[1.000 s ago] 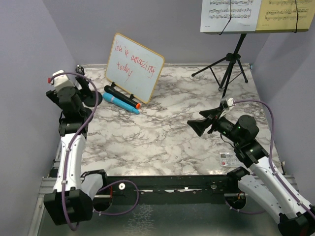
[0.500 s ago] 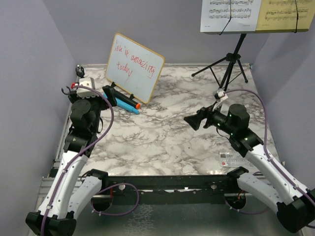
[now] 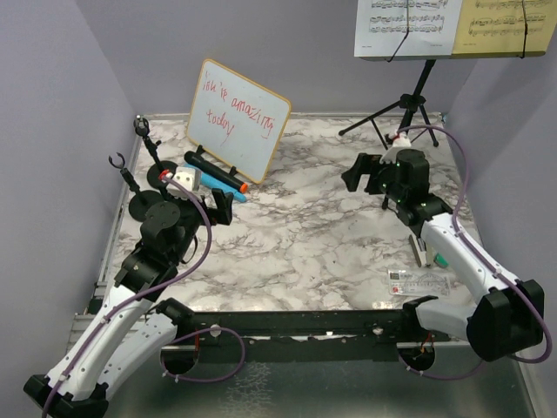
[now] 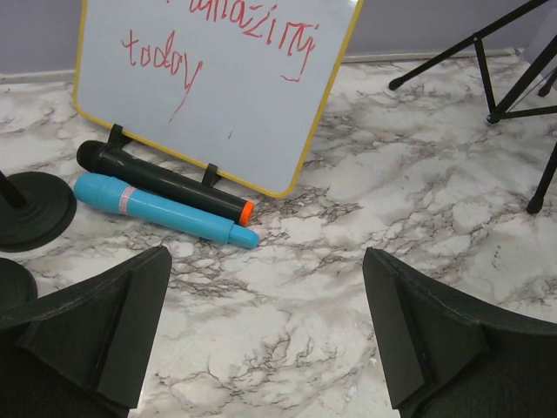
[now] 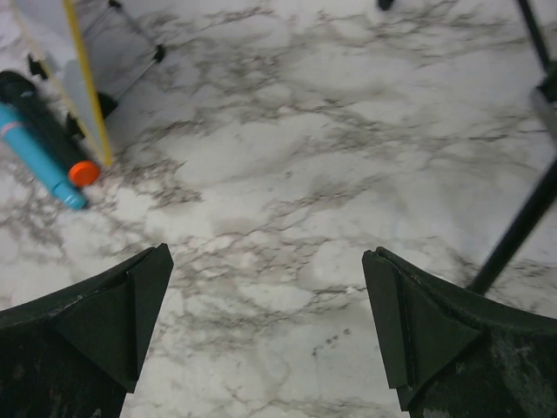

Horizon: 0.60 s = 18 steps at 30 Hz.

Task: Pack up the instrument practice props
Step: Adjust the music stand at the center of the board.

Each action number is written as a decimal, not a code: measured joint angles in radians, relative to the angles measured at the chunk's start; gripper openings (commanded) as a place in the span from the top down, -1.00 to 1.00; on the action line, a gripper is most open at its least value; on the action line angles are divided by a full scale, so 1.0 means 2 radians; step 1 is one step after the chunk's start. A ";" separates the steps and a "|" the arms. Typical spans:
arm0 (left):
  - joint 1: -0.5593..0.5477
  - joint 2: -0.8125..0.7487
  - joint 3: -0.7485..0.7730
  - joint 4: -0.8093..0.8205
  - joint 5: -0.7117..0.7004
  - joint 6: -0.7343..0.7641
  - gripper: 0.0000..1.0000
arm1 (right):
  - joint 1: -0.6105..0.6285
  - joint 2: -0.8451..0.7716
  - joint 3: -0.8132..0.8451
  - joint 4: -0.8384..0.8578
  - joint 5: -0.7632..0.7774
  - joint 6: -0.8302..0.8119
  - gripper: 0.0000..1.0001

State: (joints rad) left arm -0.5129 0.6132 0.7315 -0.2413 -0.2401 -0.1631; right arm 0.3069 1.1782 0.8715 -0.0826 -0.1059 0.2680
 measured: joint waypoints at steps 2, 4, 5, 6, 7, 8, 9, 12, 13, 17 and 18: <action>-0.010 -0.003 0.000 -0.002 -0.004 0.000 -0.98 | -0.035 0.005 0.000 0.006 0.014 0.000 -0.96; -0.016 -0.006 0.000 -0.003 -0.006 0.001 -0.98 | -0.071 0.009 0.000 0.016 0.021 0.000 -0.94; -0.018 -0.007 -0.001 -0.004 -0.007 0.001 -0.98 | -0.090 0.011 0.000 0.024 0.021 0.000 -0.91; -0.019 -0.009 -0.001 -0.005 -0.008 0.002 -0.98 | -0.108 0.014 0.001 0.032 0.021 0.000 -0.88; -0.020 -0.010 -0.001 -0.005 -0.009 0.002 -0.98 | -0.129 0.020 0.002 0.041 0.019 0.000 -0.86; -0.020 -0.011 -0.002 -0.006 -0.010 0.002 -0.98 | -0.147 0.026 0.004 0.050 0.015 0.000 -0.84; -0.020 -0.012 -0.002 -0.008 -0.013 0.002 -0.98 | -0.163 0.034 0.006 0.059 0.009 0.001 -0.81; -0.020 -0.013 -0.002 -0.009 -0.022 0.002 -0.98 | -0.200 0.065 0.019 0.083 -0.010 0.002 -0.75; -0.020 -0.014 -0.002 -0.010 -0.024 0.002 -0.98 | -0.207 0.076 0.025 0.092 -0.017 0.003 -0.72; -0.020 -0.013 -0.002 -0.010 -0.028 0.002 -0.98 | -0.224 0.134 0.054 0.125 -0.053 0.007 -0.59; -0.020 -0.013 -0.002 -0.011 -0.030 0.002 -0.98 | -0.226 0.149 0.063 0.132 -0.061 0.008 -0.56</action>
State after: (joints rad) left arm -0.5522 0.5877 0.7269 -0.2626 -0.2993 -0.1593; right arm -0.1455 1.4754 0.9977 0.1810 -0.2272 0.2832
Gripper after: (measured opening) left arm 0.990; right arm 0.823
